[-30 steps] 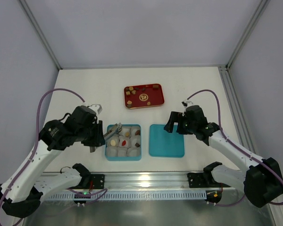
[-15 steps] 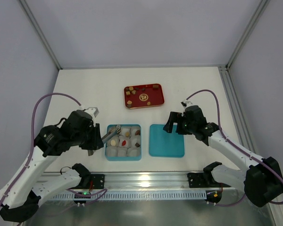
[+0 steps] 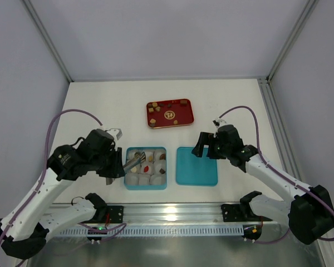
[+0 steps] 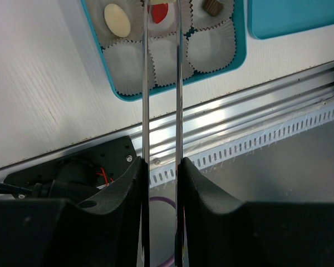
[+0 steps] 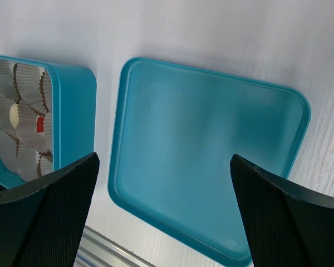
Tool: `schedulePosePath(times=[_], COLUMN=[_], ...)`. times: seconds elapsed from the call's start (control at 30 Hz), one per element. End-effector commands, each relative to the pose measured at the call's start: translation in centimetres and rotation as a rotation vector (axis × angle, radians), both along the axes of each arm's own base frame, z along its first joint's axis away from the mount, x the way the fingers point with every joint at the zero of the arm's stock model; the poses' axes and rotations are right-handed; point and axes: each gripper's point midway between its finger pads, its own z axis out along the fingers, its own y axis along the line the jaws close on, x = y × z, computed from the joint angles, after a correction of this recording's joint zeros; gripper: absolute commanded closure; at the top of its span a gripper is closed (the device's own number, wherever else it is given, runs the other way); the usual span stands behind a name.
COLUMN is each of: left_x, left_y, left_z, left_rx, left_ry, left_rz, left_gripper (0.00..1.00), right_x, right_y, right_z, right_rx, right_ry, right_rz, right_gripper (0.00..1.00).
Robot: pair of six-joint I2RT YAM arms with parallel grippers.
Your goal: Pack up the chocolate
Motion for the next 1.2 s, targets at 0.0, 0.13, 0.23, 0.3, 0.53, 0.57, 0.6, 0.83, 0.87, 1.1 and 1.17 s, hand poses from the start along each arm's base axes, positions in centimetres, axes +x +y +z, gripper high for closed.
schedulePosePath(times=[0.0, 0.13, 0.23, 0.3, 0.53, 0.57, 0.6, 0.83, 0.87, 1.1, 1.17], left_x=[-6.2, -6.5, -6.6, -6.8, -7.3, -7.3, -7.3, -7.9, -7.9, -8.0, -8.0], left_y=[4.2, 3.8, 3.7, 3.6, 3.1, 3.0, 2.9, 2.1, 2.0, 1.5, 1.4], left_z=[-2.0, -2.3, -2.2, -2.3, -2.1, -2.0, -1.9, -1.7, -1.7, -1.4, -1.3], left_rx=[0.191, 0.216, 0.228, 0.233, 0.228, 0.229, 0.229, 0.243, 0.244, 0.246, 0.247], left_ry=[0.260, 0.275, 0.273, 0.281, 0.281, 0.280, 0.278, 0.293, 0.294, 0.294, 0.289], left_rz=[-0.066, -0.120, -0.147, -0.164, -0.230, -0.234, -0.244, -0.323, -0.327, -0.359, -0.364], left_gripper=[0.82, 0.82, 0.82, 0.82, 0.83, 0.83, 0.83, 0.83, 0.83, 0.83, 0.83], right_x=[1.2, 1.0, 0.8, 0.8, 0.4, 0.4, 0.4, 0.2, 0.2, 0.1, 0.1], right_y=[1.1, 2.1, 2.5, 2.6, 3.0, 3.1, 3.1, 3.1, 3.0, 2.9, 2.9], right_z=[1.9, 2.2, 2.1, 2.1, 1.8, 1.9, 1.8, 1.9, 1.9, 2.0, 2.0], right_rx=[0.027, 0.027, 0.023, 0.023, 0.017, 0.018, 0.017, 0.013, 0.011, 0.010, 0.009], right_ry=[-0.069, -0.072, -0.068, -0.068, -0.062, -0.063, -0.060, -0.064, -0.064, -0.064, -0.066], right_rz=[0.011, 0.035, 0.041, 0.044, 0.050, 0.051, 0.051, 0.049, 0.049, 0.045, 0.045], right_gripper=[0.00, 0.00, 0.00, 0.00, 0.00, 0.00, 0.00, 0.00, 0.00, 0.00, 0.00])
